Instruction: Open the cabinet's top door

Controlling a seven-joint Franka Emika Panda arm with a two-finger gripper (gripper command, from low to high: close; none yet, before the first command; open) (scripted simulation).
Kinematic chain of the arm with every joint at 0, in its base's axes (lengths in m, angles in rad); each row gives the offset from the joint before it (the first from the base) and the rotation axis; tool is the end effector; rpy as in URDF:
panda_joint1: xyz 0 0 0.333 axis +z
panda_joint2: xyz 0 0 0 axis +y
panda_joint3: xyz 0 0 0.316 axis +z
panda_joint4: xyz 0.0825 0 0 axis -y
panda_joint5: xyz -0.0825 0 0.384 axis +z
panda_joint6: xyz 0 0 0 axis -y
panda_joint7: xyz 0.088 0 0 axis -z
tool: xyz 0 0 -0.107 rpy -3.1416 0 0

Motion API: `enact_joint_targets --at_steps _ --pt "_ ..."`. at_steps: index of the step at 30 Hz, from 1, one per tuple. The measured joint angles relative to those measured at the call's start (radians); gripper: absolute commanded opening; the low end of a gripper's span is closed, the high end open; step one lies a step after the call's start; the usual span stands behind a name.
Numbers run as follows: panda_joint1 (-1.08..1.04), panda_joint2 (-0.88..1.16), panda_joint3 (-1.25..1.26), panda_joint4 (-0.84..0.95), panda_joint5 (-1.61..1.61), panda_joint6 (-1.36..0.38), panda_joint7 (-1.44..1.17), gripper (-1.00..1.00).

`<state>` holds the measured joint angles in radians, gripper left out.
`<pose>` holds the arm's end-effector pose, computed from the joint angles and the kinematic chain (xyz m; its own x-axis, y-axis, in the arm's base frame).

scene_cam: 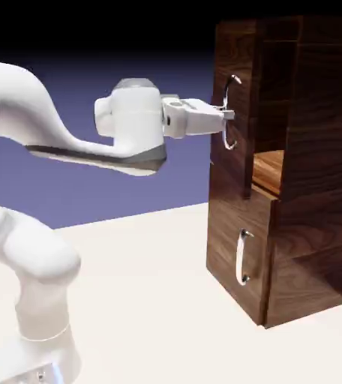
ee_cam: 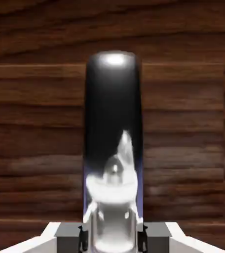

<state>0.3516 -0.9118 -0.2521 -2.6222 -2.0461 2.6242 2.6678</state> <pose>0.3295 0.0354 0.5844 -0.1890 -0.6804 0.7080 -0.1885 -0.6824 -0.7062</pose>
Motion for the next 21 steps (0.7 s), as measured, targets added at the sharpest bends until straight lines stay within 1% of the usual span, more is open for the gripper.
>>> enact_joint_targets --at_steps 6,11,16,21 --pt "-0.046 -0.081 0.193 -0.080 0.261 -0.195 -0.097 -1.00" --pt "-0.049 -0.108 0.371 -0.098 0.475 -0.399 -0.144 -1.00" --pt "-0.055 -0.079 0.552 -0.062 0.661 -0.614 -0.157 -1.00" --pt "-0.091 -0.001 0.730 0.025 0.816 -0.832 -0.147 -1.00"
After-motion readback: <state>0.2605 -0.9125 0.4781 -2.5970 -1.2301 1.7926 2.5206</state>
